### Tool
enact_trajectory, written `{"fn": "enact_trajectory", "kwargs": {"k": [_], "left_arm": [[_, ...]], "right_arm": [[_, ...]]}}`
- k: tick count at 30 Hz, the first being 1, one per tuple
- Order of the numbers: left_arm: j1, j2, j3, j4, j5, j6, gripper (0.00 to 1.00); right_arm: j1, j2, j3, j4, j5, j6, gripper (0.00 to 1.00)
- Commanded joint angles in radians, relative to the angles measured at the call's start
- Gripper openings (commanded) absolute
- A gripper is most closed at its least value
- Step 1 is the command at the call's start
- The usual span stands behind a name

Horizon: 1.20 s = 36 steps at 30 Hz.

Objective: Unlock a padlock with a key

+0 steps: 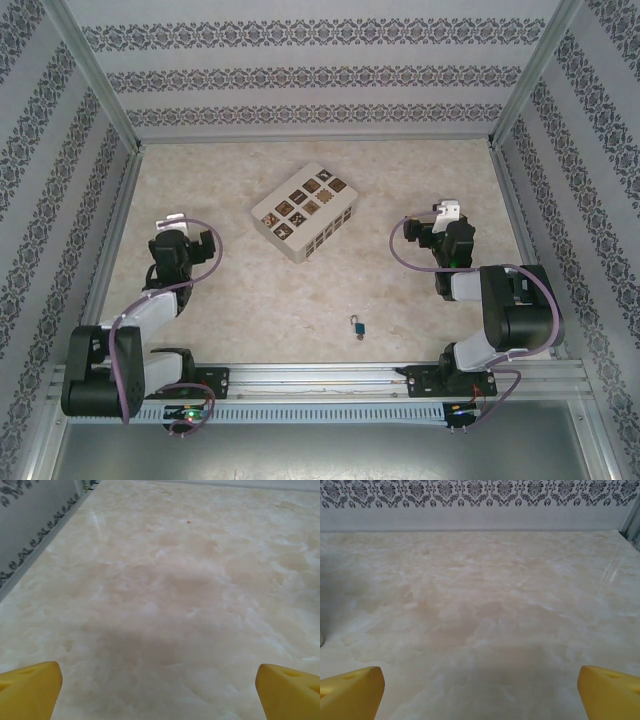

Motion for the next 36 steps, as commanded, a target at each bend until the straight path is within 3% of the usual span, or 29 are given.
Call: {"fn": "enact_trajectory", "kwargs": {"k": [1,12,17,21,24,36], "left_arm": [[0.017,0.059,-0.003,0.187,0.074,0.029,0.99],[0.018,0.301,-0.01,0.5,0.239,0.032,0.99],[0.019,0.415,-0.065,0.732,0.265,0.034,0.99],[0.02,0.411,-0.055,0.7,0.25,0.028,0.99],[0.01,0.398,0.019,0.54,0.217,0.038,0.99],[0.004,0.398,0.011,0.553,0.215,0.042,0.99]], "right_arm": [[-0.001,0.004,0.011,0.003,0.006,0.012,0.98],[0.0,0.004,0.012,0.003,0.008,0.013,0.98],[0.0,0.004,0.012,0.002,0.008,0.012,0.98],[-0.001,0.004,0.012,0.001,0.008,0.012,0.98],[0.0,0.004,0.012,0.001,0.008,0.013,0.98],[0.0,0.004,0.012,0.001,0.008,0.014,0.98]]}}
